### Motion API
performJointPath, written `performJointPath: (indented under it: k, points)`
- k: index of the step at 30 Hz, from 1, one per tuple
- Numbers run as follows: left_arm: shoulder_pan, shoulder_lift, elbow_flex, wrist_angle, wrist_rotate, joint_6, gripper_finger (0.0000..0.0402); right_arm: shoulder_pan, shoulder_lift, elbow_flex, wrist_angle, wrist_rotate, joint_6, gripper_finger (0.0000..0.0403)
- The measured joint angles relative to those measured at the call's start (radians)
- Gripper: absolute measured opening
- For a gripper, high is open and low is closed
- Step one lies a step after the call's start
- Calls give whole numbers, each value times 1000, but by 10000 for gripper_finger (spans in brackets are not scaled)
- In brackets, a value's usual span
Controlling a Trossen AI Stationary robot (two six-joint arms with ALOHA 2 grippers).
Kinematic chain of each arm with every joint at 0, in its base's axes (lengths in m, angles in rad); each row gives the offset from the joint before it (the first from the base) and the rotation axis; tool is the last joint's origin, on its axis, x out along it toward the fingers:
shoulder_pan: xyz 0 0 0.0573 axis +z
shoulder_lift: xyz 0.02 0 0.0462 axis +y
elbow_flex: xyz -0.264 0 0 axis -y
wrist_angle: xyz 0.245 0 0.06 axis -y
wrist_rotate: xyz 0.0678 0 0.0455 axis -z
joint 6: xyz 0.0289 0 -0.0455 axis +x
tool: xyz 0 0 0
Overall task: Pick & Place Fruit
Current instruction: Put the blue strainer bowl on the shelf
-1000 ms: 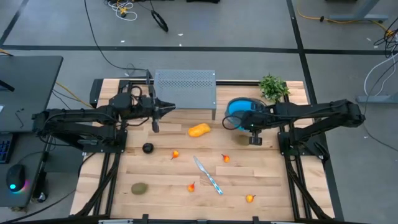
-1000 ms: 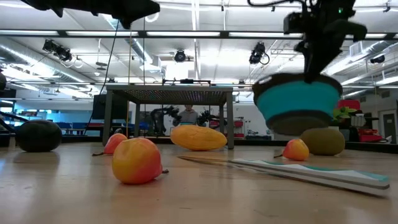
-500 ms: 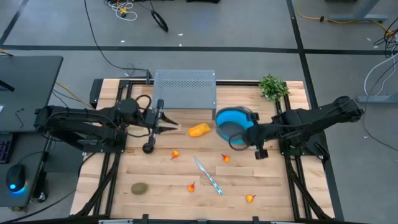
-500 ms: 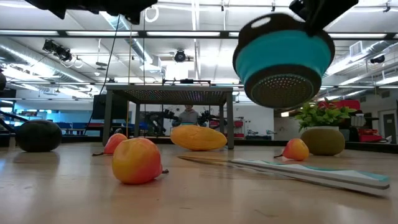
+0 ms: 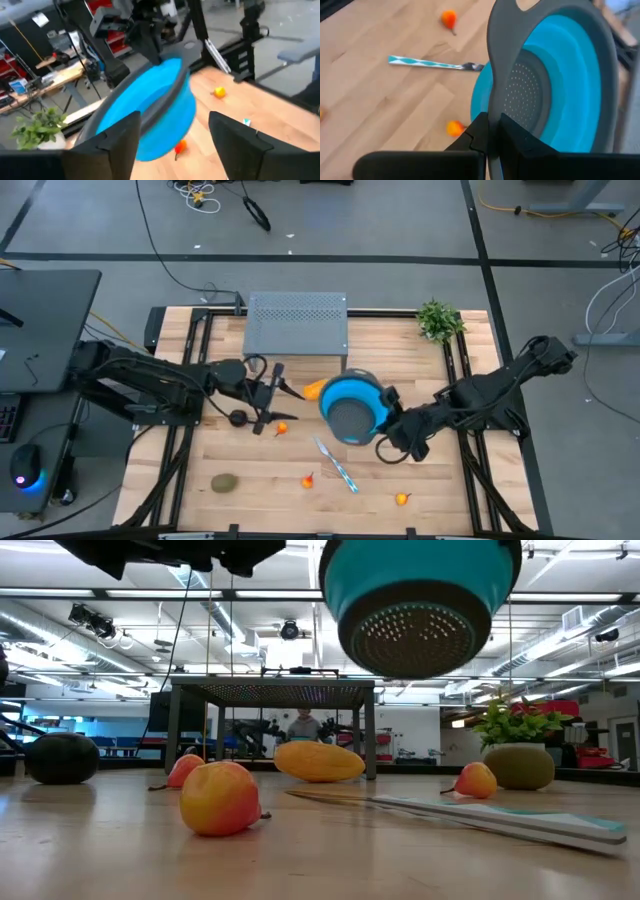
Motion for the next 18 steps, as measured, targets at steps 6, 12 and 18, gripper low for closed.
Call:
performJointPath:
  k: [6, 12, 18]
  points:
    - [-54, 67, 62, -43, -8, 21, 257, 5, 69, 0, 28, -3, -42, 24]
    - [-90, 161, 179, -268, -92, 65, 249, 5, 100, 0, 112, 2, -95, 24]
    - [-103, 203, 258, -356, -146, 75, 250, 5, 120, 0, 150, -50, -99, 24]
